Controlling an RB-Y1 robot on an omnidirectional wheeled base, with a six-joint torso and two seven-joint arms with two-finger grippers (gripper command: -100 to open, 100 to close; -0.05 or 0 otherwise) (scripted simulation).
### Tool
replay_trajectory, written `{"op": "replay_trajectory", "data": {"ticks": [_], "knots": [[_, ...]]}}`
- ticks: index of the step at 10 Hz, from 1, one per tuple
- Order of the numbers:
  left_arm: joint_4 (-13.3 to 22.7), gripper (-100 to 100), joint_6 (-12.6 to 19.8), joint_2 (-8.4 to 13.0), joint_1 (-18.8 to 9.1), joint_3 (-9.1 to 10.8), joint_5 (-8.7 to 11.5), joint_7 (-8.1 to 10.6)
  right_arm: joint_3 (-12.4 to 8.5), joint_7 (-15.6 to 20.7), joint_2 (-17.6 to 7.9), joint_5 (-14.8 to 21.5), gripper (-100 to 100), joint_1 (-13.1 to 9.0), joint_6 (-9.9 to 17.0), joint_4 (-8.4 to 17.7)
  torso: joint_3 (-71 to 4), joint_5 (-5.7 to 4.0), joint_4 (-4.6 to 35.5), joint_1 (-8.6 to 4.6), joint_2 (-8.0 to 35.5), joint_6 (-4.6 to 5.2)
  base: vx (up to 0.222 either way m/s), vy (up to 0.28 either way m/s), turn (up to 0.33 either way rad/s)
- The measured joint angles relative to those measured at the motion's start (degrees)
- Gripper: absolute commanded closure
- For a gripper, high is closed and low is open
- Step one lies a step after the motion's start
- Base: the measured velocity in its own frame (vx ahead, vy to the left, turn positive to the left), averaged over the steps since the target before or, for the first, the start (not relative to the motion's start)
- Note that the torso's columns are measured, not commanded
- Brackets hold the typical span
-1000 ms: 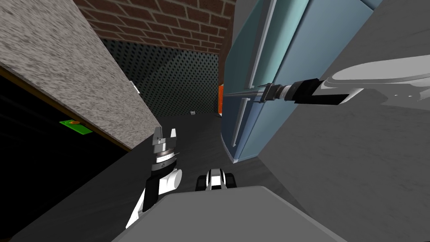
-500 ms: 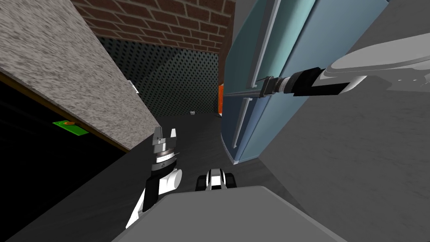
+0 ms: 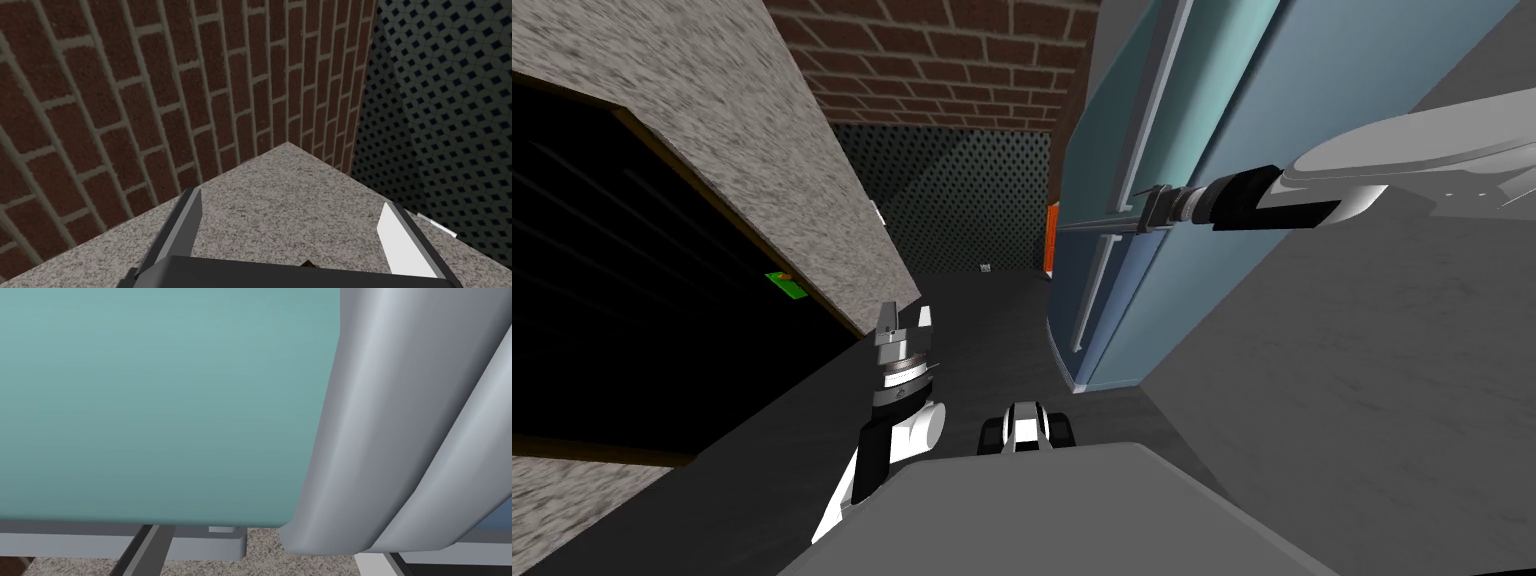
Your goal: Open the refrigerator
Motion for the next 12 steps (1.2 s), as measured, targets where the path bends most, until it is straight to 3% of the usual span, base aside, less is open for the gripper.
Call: {"op": "replay_trajectory", "data": {"ticks": [1, 3, 5, 6, 8, 10, 12], "knots": [[0.00, 0, 0.00, 0.00, 0.02, 0.01, 0.00, 0.00, 1.42, -1.42, 0.30, 1.89, -100, -1.44, 0.13, 0.39, 0.05, 0.02, 0.06, 0.02, 0.04, 0.08, -0.022, -0.012, -0.004], [-0.01, 0, -0.01, 0.00, 0.03, 0.01, 0.00, 0.00, 0.58, -0.74, -0.18, 0.48, -100, -0.09, -0.62, 1.68, 0.02, 0.00, 0.13, -0.14, 0.06, 0.14, -0.029, 0.003, 0.143], [0.00, 0, 0.00, 0.00, 0.00, 0.00, 0.00, 0.00, 1.48, -0.80, -0.99, 0.65, -100, 0.67, -0.89, 4.93, -0.12, 0.08, 0.04, -0.17, 0.01, -0.22, -0.140, -0.036, 0.274], [0.00, 0, 0.00, 0.00, 0.01, 0.01, 0.00, 0.00, 0.41, 0.28, -1.61, -1.10, -100, 2.82, -0.59, 6.58, -0.10, 0.02, 0.06, -0.19, -0.08, 0.03, -0.132, -0.020, 0.326], [0.00, 0, 0.00, 0.00, 0.02, 0.01, 0.00, 0.00, 3.06, -1.56, -1.04, 1.72, -100, 0.75, 0.18, 7.87, -0.06, 0.00, 0.06, -0.14, -0.08, 0.10, -0.051, -0.009, 0.084], [0.00, 0, 0.00, 0.00, 0.01, 0.00, 0.00, 0.00, 2.43, -0.76, -1.88, 0.31, -100, 2.81, 0.10, 9.70, -0.18, 0.00, 0.01, -0.27, -0.11, -0.14, -0.070, 0.001, 0.195], [0.00, 0, 0.00, 0.00, 0.01, 0.00, 0.00, 0.00, 3.59, -1.21, -1.76, 1.28, -100, 2.38, -0.24, 11.94, -0.20, 0.06, 0.00, -0.17, -0.14, -0.18, -0.101, -0.001, 0.227]]}}
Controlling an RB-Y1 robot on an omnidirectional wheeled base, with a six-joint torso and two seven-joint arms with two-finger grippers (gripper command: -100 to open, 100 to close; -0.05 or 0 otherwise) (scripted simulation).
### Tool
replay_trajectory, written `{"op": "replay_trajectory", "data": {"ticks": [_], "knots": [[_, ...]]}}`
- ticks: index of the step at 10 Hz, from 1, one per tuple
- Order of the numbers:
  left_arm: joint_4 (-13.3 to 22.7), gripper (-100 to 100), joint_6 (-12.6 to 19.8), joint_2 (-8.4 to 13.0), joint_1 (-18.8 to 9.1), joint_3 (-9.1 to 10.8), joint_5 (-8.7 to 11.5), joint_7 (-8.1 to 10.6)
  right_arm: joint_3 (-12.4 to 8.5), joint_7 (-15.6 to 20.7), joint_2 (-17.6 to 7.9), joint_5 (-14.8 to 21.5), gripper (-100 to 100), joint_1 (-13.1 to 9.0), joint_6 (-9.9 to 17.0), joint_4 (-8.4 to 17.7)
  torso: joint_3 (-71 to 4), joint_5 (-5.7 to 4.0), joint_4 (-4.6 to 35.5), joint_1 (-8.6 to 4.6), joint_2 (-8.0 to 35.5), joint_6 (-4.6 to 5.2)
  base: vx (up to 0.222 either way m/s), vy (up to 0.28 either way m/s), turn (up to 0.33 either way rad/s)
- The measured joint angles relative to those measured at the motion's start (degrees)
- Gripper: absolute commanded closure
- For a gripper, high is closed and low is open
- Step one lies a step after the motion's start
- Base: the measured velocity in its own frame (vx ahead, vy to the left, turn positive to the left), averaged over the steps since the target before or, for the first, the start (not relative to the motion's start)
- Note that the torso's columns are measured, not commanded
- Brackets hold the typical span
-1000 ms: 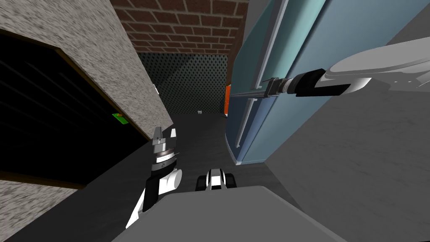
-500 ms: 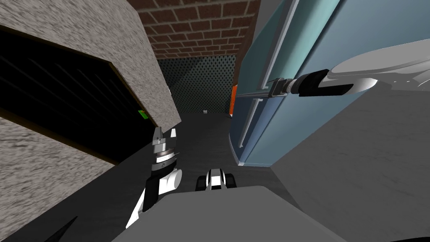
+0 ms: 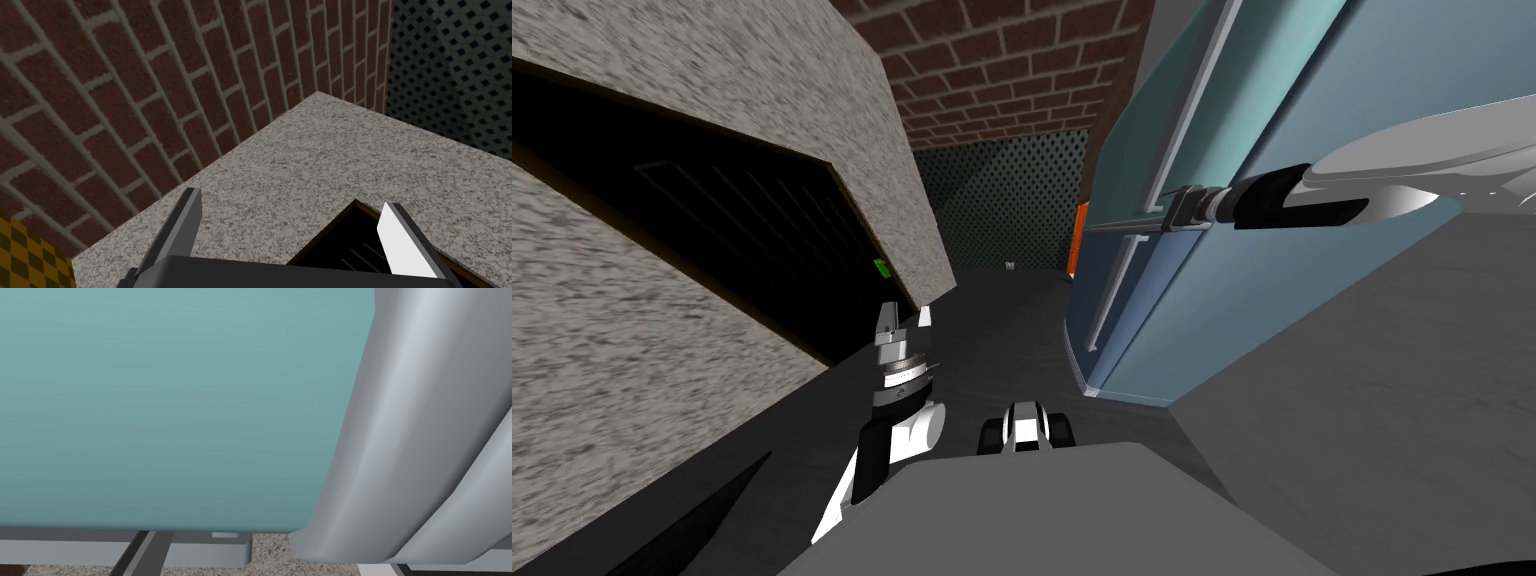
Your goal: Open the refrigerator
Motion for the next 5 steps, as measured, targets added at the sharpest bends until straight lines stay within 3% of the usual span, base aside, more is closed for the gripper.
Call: {"op": "replay_trajectory", "data": {"ticks": [2, 4, 5], "knots": [[0.00, 0, 0.00, 0.00, 0.00, 0.00, 0.00, 0.00, -1.00, 1.28, -0.66, -1.64, -100, 2.81, 0.05, 3.11, -0.06, 0.00, -0.01, -0.03, -0.09, 0.02, -0.128, 0.000, 0.341], [0.00, 0, 0.00, 0.00, 0.02, 0.01, 0.00, 0.00, -0.17, 1.07, -1.74, -1.60, -100, 3.82, 0.76, 6.20, -0.10, 0.07, -0.03, 0.10, -0.21, 0.07, -0.084, -0.006, 0.096], [-0.01, 0, -0.01, 0.00, 0.03, 0.01, 0.00, 0.00, -0.14, 0.92, -1.79, -1.57, 100, 3.77, 0.83, 6.33, 0.03, -0.02, -0.04, 0.14, -0.11, 0.18, 0.065, -0.011, -0.282]]}}
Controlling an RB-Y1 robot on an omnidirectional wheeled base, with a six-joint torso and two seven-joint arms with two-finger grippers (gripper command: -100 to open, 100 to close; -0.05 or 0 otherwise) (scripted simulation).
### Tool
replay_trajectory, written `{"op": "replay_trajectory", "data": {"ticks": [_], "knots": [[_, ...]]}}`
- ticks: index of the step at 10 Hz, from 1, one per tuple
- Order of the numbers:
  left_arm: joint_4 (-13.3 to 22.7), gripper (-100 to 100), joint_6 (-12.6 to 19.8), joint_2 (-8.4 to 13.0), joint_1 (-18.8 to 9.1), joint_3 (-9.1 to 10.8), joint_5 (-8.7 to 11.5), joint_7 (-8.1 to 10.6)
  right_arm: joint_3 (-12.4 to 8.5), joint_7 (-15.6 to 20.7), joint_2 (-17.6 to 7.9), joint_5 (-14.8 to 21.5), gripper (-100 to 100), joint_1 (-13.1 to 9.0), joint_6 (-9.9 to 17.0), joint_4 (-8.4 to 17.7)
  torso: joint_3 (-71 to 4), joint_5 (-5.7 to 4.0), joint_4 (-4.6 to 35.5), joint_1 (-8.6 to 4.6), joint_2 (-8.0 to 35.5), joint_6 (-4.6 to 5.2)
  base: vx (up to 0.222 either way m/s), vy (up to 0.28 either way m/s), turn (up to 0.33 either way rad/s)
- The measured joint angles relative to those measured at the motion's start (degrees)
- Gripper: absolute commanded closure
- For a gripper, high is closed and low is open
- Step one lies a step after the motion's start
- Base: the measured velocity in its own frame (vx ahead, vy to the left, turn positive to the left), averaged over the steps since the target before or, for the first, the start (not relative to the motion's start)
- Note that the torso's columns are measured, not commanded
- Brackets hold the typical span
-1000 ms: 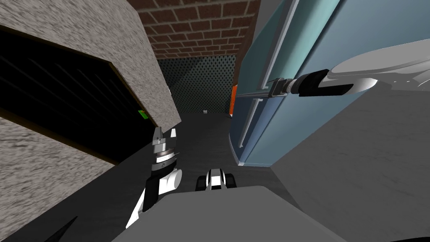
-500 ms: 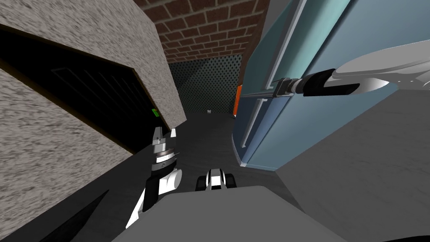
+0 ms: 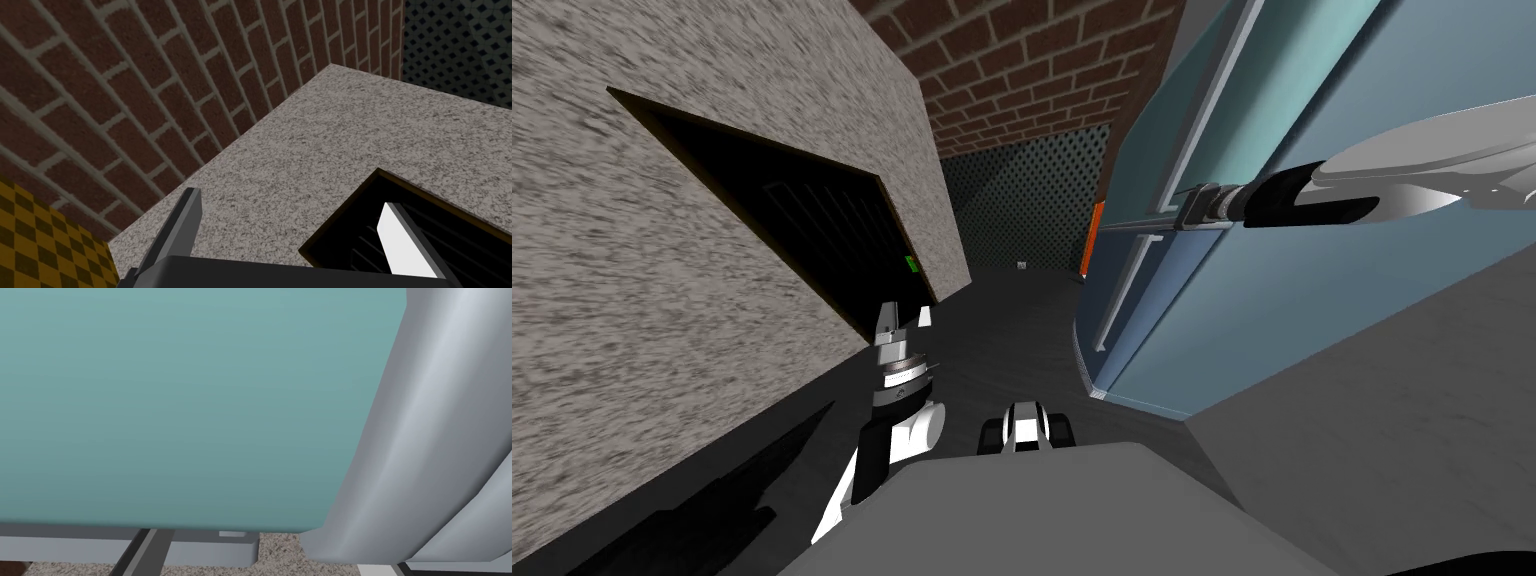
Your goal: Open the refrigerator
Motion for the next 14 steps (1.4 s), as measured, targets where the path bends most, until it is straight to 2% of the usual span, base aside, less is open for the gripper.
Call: {"op": "replay_trajectory", "data": {"ticks": [1, 2, 4, 5, 7, 8, 10, 11, 12, 13, 14], "knots": [[0.00, 0, -0.01, 0.00, 0.02, 0.01, 0.00, 0.00, 0.39, -0.47, 0.27, 0.62, 100, -1.17, 0.06, -1.35, 0.04, 0.00, 0.06, -0.04, 0.02, 0.10, 0.151, 0.007, -0.412], [-0.01, 0, -0.01, 0.00, 0.03, 0.01, 0.00, 0.00, -1.58, 0.45, 0.12, -0.99, 100, 0.36, -1.10, -2.32, -0.07, 0.13, 0.27, -0.24, 0.06, 0.25, 0.146, 0.016, -0.207], [0.00, 0, 0.00, 0.00, 0.00, 0.00, 0.00, 0.00, -0.26, -0.30, 1.14, 0.58, 100, -2.08, -1.04, -4.72, -0.21, 0.13, 0.12, -0.35, 0.06, -0.11, 0.069, 0.008, -0.142], [0.00, 0, 0.00, 0.00, 0.02, 0.01, 0.00, 0.00, -1.28, 0.08, 0.82, -0.32, 100, -1.52, -1.12, -5.50, -0.14, 0.12, 0.19, -0.27, 0.05, 0.09, 0.074, 0.010, -0.162], [0.00, 0, -0.01, 0.00, 0.02, 0.01, 0.00, 0.00, -0.81, -0.59, 1.65, 0.79, 100, -3.71, -1.02, -8.43, -0.01, 0.05, 0.22, -0.34, 0.16, 0.21, 0.140, -0.005, -0.334], [-0.01, 0, -0.01, 0.00, 0.03, 0.01, 0.00, 0.00, 0.07, -1.81, 2.56, 2.42, 100, -6.43, -1.35, -11.02, 0.08, 0.02, 0.27, -0.35, 0.26, 0.30, 0.137, 0.030, -0.219], [0.00, 0, 0.00, 0.00, 0.02, 0.01, 0.00, 0.00, -2.50, 0.04, 2.44, 0.02, 100, -4.43, -1.26, -12.89, 0.02, -0.08, 0.14, -0.42, 0.19, 0.12, 0.129, 0.012, -0.367], [0.00, 0, -0.01, 0.01, 0.03, 0.01, 0.00, 0.00, -3.56, 0.81, 2.54, -0.70, 100, -4.49, -1.25, -14.30, 0.13, -0.10, 0.13, -0.30, 0.24, 0.14, 0.118, 0.027, -0.172], [0.00, 0, 0.00, 0.00, 0.00, 0.00, 0.00, 0.00, -3.35, 0.45, 3.01, 0.07, 100, -5.69, -1.18, -15.67, 0.18, -0.14, 0.04, -0.22, 0.33, 0.00, 0.116, 0.032, -0.260], [0.00, 0, 0.00, 0.01, 0.02, 0.01, 0.00, 0.00, -2.35, -1.10, 3.92, 2.15, 100, -8.25, -1.26, -17.79, 0.26, -0.11, 0.07, -0.10, 0.37, 0.09, 0.091, 0.020, -0.168], [0.00, 0, 0.00, 0.01, 0.00, 0.00, 0.00, 0.00, -3.15, -0.86, 3.87, 1.33, 100, -7.67, -1.27, -18.39, 0.27, -0.14, 0.01, -0.13, 0.41, 0.00, 0.077, 0.019, -0.253]]}}
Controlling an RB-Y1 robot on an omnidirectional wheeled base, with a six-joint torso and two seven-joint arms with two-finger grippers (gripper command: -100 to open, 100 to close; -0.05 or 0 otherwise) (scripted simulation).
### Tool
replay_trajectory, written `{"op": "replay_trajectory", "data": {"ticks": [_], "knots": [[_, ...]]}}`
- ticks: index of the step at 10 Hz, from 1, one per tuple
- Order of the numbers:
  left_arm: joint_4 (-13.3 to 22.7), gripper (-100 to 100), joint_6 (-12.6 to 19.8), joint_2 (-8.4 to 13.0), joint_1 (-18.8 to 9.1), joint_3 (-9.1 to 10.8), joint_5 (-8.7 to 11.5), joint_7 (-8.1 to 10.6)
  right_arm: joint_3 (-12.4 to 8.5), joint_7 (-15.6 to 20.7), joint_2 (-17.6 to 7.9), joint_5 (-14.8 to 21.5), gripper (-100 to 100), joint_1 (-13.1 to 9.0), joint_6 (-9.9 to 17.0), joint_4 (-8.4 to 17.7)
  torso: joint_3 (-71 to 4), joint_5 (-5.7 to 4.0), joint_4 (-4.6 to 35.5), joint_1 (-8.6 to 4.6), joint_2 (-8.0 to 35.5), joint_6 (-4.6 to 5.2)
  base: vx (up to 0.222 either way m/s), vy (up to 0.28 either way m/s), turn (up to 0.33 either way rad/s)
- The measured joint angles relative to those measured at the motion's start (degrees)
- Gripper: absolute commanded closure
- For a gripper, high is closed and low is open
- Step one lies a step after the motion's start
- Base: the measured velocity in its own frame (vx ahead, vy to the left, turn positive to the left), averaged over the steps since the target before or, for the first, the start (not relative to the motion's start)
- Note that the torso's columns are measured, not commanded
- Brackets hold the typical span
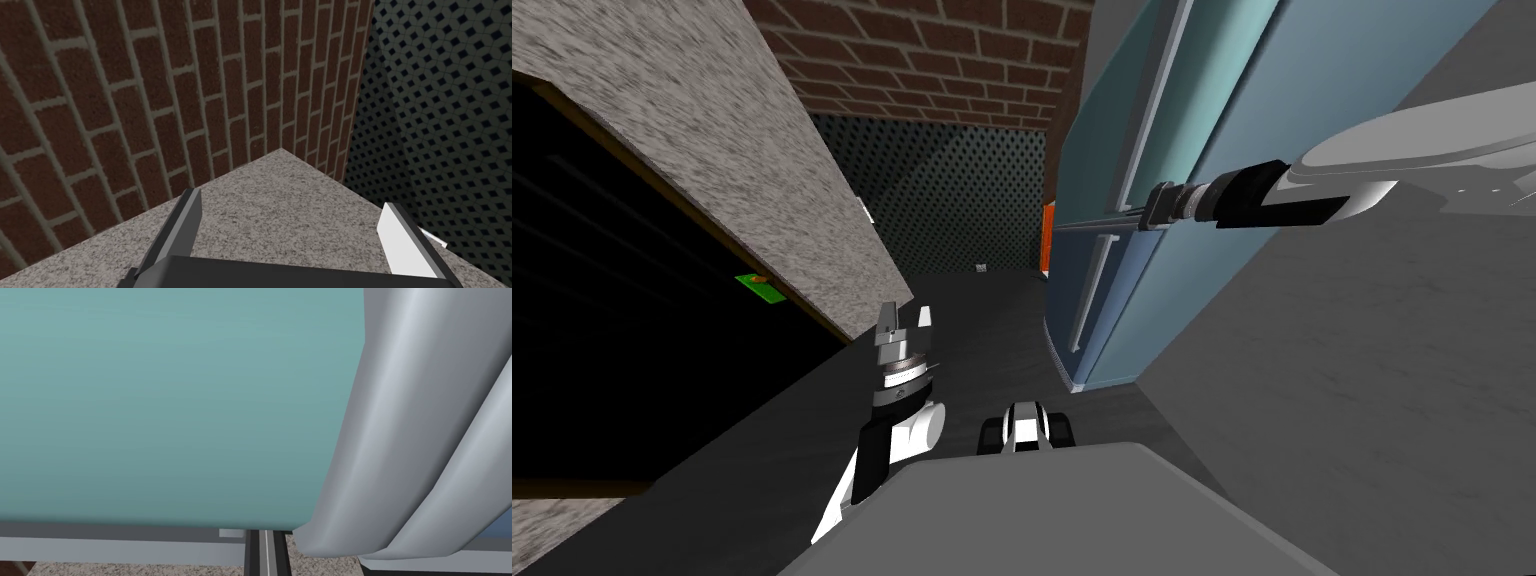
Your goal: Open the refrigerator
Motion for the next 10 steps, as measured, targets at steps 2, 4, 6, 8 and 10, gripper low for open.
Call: {"op": "replay_trajectory", "data": {"ticks": [2, 4, 6, 8, 10], "knots": [[0.00, 0, 0.00, 0.00, 0.02, 0.01, 0.00, 0.00, -2.19, 2.30, 0.35, -2.27, 100, 1.03, -0.01, -2.94, 0.05, 0.01, 0.09, 0.08, -0.02, 0.20, 0.109, 0.044, -0.270], [0.00, 0, 0.00, 0.00, -0.01, -0.01, 0.00, 0.00, -2.46, 2.02, 0.19, -3.36, -100, 1.12, -0.09, -2.56, 0.08, -0.03, 0.04, -0.02, 0.11, 0.05, 0.017, 0.056, -0.010], [0.00, 0, 0.00, 0.00, -0.01, 0.00, 0.00, 0.00, -2.06, 0.19, 0.15, -4.34, -100, 0.93, -0.73, -1.41, 0.07, 0.05, 0.10, 0.05, 0.07, 0.07, 0.006, 0.053, -0.013], [0.00, 0, 0.00, 0.00, -0.01, 0.00, 0.00, 0.00, -1.47, -1.79, 0.08, -5.04, -100, 0.56, -1.17, -0.66, 0.07, 0.11, 0.16, 0.11, 0.10, 0.07, 0.012, 0.048, -0.009], [0.00, 0, 0.00, 0.00, -0.01, 0.00, 0.00, 0.00, -1.27, -3.58, -0.24, -6.44, -100, 0.55, -1.96, 0.78, 0.04, 0.12, 0.16, 0.12, 0.06, 0.07, 0.013, 0.053, -0.013]]}}
